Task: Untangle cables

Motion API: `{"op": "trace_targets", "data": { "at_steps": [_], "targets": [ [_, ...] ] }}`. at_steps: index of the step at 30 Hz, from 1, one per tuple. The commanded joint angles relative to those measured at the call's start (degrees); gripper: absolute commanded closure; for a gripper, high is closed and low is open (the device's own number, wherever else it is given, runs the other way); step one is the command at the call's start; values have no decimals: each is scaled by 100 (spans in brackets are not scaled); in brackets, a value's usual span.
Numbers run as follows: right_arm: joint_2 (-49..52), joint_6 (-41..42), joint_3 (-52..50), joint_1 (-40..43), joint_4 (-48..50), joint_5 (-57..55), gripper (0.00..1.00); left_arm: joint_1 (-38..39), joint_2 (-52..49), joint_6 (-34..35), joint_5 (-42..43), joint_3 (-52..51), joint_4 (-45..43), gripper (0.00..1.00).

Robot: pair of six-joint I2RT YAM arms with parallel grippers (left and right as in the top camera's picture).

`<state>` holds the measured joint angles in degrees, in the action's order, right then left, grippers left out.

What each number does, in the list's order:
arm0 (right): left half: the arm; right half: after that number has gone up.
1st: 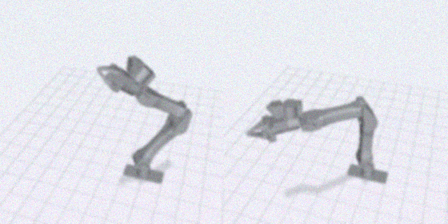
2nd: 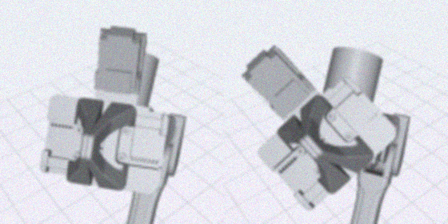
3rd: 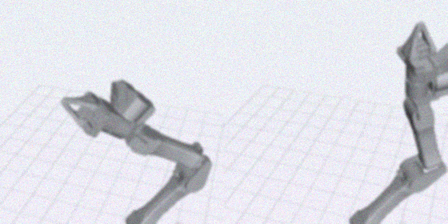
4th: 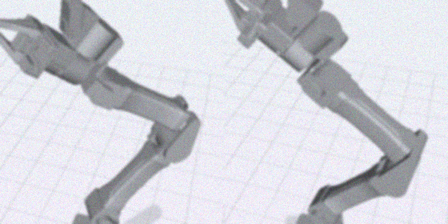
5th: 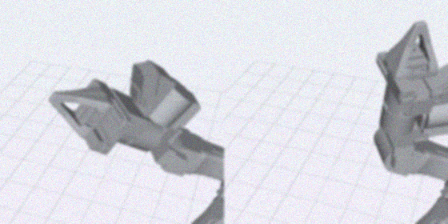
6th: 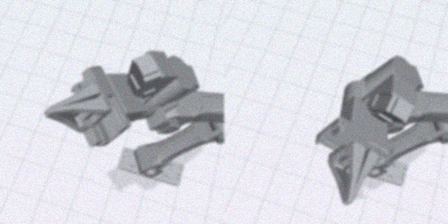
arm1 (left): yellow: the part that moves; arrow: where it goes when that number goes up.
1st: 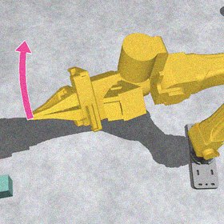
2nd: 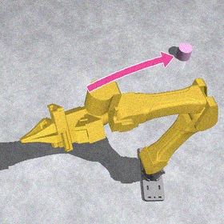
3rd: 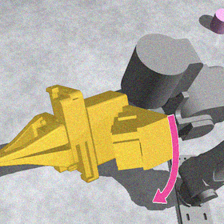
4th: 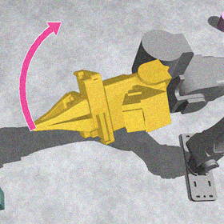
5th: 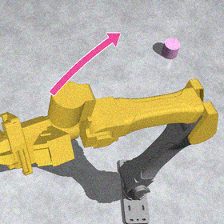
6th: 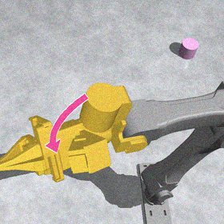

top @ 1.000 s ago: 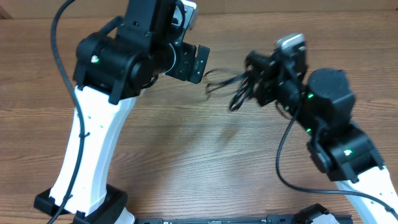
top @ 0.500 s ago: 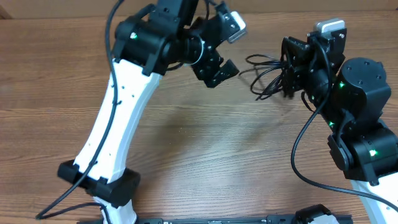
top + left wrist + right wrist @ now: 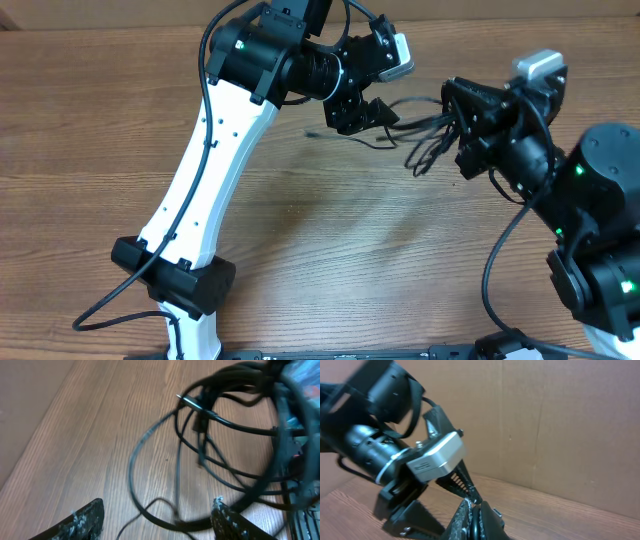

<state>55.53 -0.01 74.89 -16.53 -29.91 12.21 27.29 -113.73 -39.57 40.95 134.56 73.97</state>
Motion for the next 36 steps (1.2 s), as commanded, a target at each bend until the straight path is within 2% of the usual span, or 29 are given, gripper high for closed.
{"op": "trace_targets", "data": {
  "at_steps": [1, 7, 8, 9, 11, 12, 13, 14, 18, 19, 21, 25, 27, 32, 36],
  "targets": [
    [-127, 17, 138, 15, -72, 101, 96, 17, -129, -162, 479, 4, -42, 32],
    [-125, 15, 138, 15, -170, 98, 96, 28, -190, -164, 931, 4, -39, 31],
    [-125, 13, 138, 15, -168, 94, 96, 31, -192, -164, 1064, 4, -37, 35],
    [-111, 9, 138, 17, -170, 20, 96, 31, -192, -186, 1178, 4, -42, 47],
    [-59, 11, 138, 17, -188, -162, 94, 28, -192, -179, 1113, 4, -44, 51],
    [-22, 11, 136, 17, -208, -280, 81, 28, -192, -166, 1036, 4, -39, 49],
    [44, 13, 136, 17, -243, -411, 46, 26, -192, -98, 931, 4, -37, 46],
    [166, 15, 136, 17, -286, -527, 0, 11, -188, 28, 798, 7, -37, 40],
    [791, 157, 136, 17, -415, -544, 0, -105, -162, 743, 278, 81, -61, 33],
    [1088, 328, 136, 17, -496, -605, 0, -192, -118, 1154, 31, 151, -59, 30],
    [1375, 835, 136, 17, -680, -791, 0, -306, -33, 1602, -267, 219, -52, 27],
    [1950, 2400, 129, 17, -1451, -1373, 0, -588, 326, 2664, -1156, 485, -63, 24],
    [2179, 2688, 129, 17, -1744, -1373, 0, -673, 483, 3069, -1547, 636, -57, 24],
    [2874, 3775, 125, 11, -2533, -1360, 0, -717, 992, 3600, -2559, 892, -52, 23],
    [3298, 4819, 125, -24, -2861, -1150, 0, -713, 1276, 3595, -2656, 892, -7, 18]
  ]
}}
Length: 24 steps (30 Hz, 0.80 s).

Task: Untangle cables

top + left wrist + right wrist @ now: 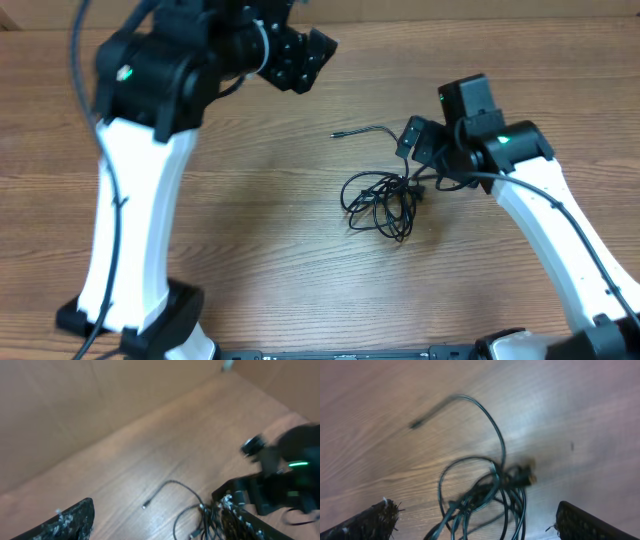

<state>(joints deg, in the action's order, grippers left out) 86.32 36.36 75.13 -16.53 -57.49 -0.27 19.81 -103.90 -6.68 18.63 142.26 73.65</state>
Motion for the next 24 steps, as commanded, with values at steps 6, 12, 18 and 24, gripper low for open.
{"op": "trace_targets", "data": {
  "at_steps": [6, 12, 18, 24],
  "targets": [
    [389, 3462, 87, -28, -444, 511, 0, 35, 339, 304, -424, 118, 293, 18],
    [393, 5134, -227, -28, -238, 682, 0, 35, 341, 304, -424, 116, 540, 19],
    [426, 5198, -929, -28, 595, 634, 3, 35, 341, 282, -424, 116, 671, 19],
    [426, 5193, -1445, -28, 1180, 634, 37, 35, 341, 280, -424, 116, 715, 21]
  ]
}}
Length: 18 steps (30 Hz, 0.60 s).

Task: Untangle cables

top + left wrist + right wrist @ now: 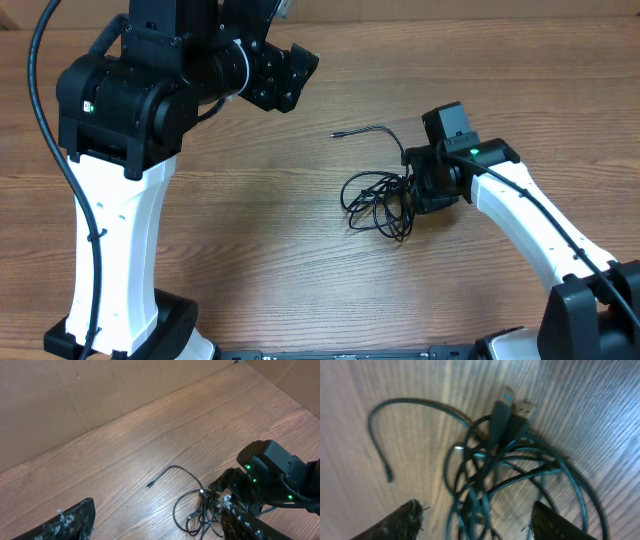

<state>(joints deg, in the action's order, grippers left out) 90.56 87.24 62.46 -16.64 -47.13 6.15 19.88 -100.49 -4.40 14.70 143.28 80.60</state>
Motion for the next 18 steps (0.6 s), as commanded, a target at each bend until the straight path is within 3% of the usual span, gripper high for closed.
{"op": "trace_targets", "data": {
  "at_steps": [1, 6, 11, 14, 18],
  "targets": [
    [2, 107, -269, -17, 219, -63, 37, 28, 0, 55, -31, 13, 42, 22],
    [11, 107, -424, -17, 319, -315, 37, 28, 0, 55, -31, 13, 111, 24],
    [13, 105, -608, -17, 599, -472, 44, 28, 0, 55, -31, 13, 201, 25],
    [37, 101, -708, -17, 726, -570, 56, 28, 0, 55, -31, 13, 258, 26],
    [190, 83, -708, -17, 804, -570, 56, 28, 0, 55, -31, 13, 317, 27]
  ]
}}
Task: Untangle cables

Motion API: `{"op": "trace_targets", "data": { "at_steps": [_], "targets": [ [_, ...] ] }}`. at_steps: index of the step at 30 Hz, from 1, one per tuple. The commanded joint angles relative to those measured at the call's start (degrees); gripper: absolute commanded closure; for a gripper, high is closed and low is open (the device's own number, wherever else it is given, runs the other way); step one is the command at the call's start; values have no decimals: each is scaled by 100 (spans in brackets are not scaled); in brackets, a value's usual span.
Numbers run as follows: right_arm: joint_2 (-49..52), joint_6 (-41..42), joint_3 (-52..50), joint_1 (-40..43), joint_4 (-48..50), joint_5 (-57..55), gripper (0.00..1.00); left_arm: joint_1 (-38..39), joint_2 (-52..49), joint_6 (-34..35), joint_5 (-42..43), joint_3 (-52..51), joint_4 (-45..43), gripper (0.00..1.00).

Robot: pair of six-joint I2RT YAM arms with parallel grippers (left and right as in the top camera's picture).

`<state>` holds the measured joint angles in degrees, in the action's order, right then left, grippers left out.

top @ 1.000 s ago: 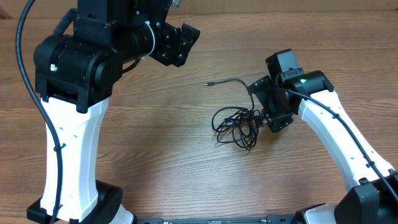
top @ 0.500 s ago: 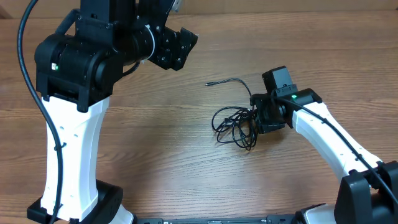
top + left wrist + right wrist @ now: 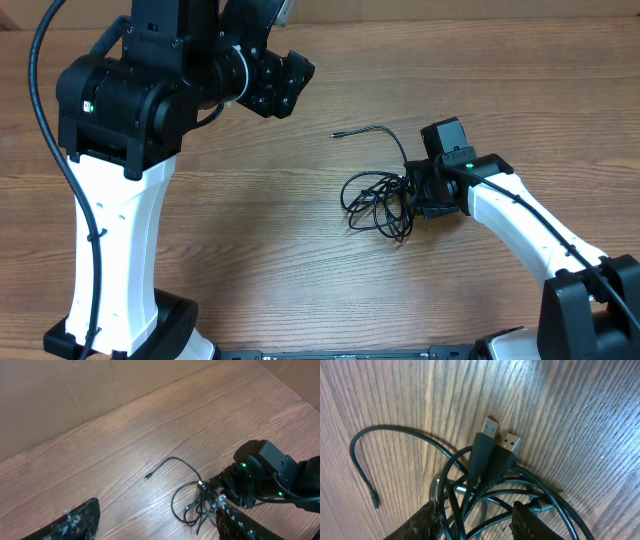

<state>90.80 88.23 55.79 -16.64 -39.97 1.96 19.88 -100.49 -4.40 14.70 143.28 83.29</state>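
A tangle of thin black cables [image 3: 380, 202] lies on the wooden table, one loose end [image 3: 336, 133] trailing to the back. In the right wrist view two USB plugs [image 3: 492, 447] lie side by side on top of the loops [image 3: 470, 495]. My right gripper [image 3: 412, 190] is low over the tangle's right side, open, and its fingers [image 3: 427, 520] straddle several strands. My left gripper [image 3: 278, 85] hangs high at the back left, open wide and empty. Its view looks down on the tangle [image 3: 196, 505] and the right arm [image 3: 262, 477].
The left arm's white column [image 3: 120, 230] stands at the front left. A brown cardboard wall [image 3: 75, 390] runs along the table's [image 3: 300, 280] far edge. The right arm's white link [image 3: 530, 235] stretches from the front right towards the tangle.
My right gripper has come closer down onto the tangle by the USB plugs, and its fingers stand nearer together around the strands. The left gripper has barely shifted.
At first both grippers were close together at the back, the right one shut on the bundle, with the open left beside it. Then the bundle lay on the table, right gripper open above it, left arm raised away. Since then the right has lowered onto the plugs.
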Motion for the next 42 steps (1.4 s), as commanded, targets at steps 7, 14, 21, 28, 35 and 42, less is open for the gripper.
{"op": "trace_targets", "data": {
  "at_steps": [7, 14, 21, 28, 35, 42],
  "targets": [
    [780, -323, -42, -17, 442, -103, 58, 28, 0, 52, -31, 13, 164, 28],
    [918, -385, -24, -17, 704, 247, 96, 28, 0, 52, -31, 13, 184, 28],
    [686, -1115, 286, -17, 824, 1075, 96, 28, 0, -35, -35, 13, 203, 29],
    [-391, -2675, 1141, -17, 603, 1082, 96, 28, 0, -35, -33, 13, 219, 28],
    [-1784, -4411, 1683, -17, 566, 1082, 96, 28, 0, -205, -42, 13, 221, 28],
    [-3211, -6116, 1757, -17, 896, 831, 96, 28, -11, -203, -177, 13, 225, 27]
  ]
}}
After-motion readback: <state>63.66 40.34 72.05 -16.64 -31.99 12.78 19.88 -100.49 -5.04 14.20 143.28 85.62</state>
